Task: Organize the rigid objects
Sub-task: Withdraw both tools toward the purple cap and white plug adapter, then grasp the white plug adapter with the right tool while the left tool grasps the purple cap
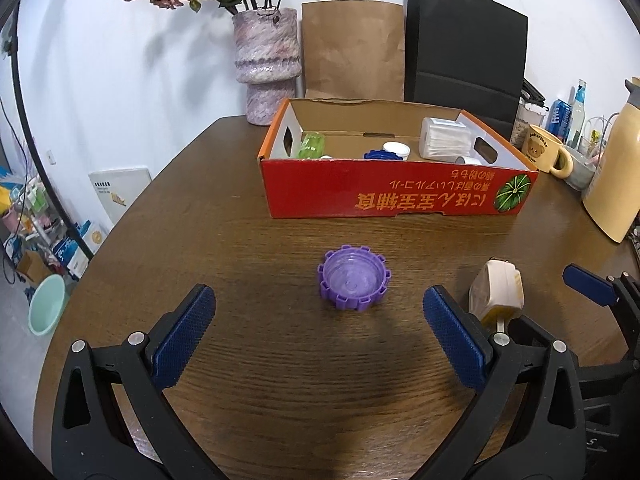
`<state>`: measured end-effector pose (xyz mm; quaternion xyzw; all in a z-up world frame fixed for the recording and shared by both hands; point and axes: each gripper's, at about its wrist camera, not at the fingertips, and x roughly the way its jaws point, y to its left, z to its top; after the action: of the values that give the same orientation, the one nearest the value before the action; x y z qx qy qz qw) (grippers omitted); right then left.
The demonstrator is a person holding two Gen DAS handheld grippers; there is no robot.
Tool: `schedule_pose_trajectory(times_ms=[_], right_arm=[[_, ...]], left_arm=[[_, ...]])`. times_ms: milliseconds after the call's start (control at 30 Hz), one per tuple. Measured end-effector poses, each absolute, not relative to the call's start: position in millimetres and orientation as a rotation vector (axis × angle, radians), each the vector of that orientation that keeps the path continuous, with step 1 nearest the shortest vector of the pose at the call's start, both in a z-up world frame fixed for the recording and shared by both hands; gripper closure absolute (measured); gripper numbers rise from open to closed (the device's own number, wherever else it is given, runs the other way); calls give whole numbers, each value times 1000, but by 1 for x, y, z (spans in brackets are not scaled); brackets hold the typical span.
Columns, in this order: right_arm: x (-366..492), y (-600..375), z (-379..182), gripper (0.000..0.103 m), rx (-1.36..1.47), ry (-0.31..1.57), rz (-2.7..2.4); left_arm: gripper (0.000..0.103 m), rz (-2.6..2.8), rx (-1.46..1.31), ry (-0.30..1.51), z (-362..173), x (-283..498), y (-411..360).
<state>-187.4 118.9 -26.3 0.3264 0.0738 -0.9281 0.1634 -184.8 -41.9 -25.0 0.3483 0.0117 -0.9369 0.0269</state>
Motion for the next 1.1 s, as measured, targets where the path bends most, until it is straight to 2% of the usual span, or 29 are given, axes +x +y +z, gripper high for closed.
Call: schedule_pose_trajectory(times_ms=[933,1000,1067,1100], right_arm=[[-228,102,-50,15,1141,206,-2519],[-228,101,-50,20,1136,213,-2513],[-228,101,-50,44,1139,213,-2512],[-229,101,-51,48,1143,204,-2504]], left_arm=[[0,-2891,1097,70,-26,-185,-48],[0,-2890,1100,70,-27,-186,-48],[0,-2888,1105,68,-28,-187,-48],[0,-2887,1107,68,-28,-188,-48]])
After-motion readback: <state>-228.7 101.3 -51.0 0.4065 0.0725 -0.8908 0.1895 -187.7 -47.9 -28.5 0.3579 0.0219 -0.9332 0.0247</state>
